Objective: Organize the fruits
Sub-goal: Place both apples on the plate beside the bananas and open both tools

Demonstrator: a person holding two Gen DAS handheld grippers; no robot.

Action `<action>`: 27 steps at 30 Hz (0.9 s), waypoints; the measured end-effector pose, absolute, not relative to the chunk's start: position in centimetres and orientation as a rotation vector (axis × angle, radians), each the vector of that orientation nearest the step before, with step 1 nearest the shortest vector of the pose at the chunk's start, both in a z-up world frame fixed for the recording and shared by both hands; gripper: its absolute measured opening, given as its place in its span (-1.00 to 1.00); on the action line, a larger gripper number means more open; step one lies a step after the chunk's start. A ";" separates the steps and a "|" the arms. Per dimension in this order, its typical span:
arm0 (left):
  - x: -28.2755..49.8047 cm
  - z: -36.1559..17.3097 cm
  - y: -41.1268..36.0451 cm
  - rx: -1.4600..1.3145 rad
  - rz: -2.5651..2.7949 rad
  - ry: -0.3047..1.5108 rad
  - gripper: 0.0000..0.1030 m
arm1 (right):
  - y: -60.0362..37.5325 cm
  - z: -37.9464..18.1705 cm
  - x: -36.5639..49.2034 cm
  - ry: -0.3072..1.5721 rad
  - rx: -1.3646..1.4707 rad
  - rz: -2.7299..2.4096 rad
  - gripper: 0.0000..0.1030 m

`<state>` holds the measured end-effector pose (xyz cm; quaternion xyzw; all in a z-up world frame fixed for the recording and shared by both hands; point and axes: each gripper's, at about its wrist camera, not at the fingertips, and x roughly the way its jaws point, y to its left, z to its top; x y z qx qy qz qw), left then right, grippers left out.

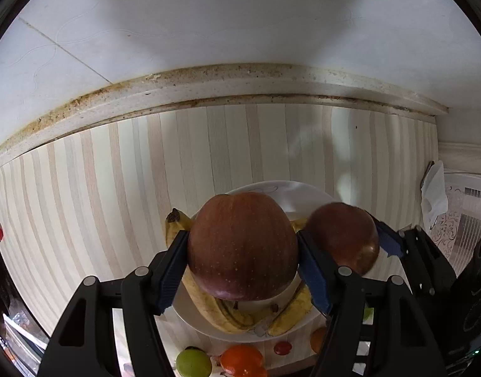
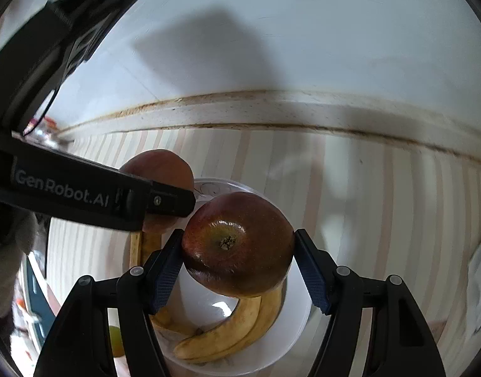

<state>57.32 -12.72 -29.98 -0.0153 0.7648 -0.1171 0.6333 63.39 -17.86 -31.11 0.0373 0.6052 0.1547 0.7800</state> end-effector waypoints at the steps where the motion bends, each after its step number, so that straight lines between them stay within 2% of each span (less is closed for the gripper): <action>1: 57.3 -29.9 -12.9 -0.025 -0.261 1.756 0.27 | -17.7 -31.2 63.6 1.308 0.071 0.337 0.38; 16: 56.8 -30.8 -18.2 0.173 -0.236 1.762 0.27 | -17.7 -32.4 64.0 1.302 0.029 0.382 0.39; 27: 57.4 -31.6 -17.2 0.132 -0.237 1.769 0.27 | -18.2 -32.6 64.5 1.317 0.053 0.412 0.40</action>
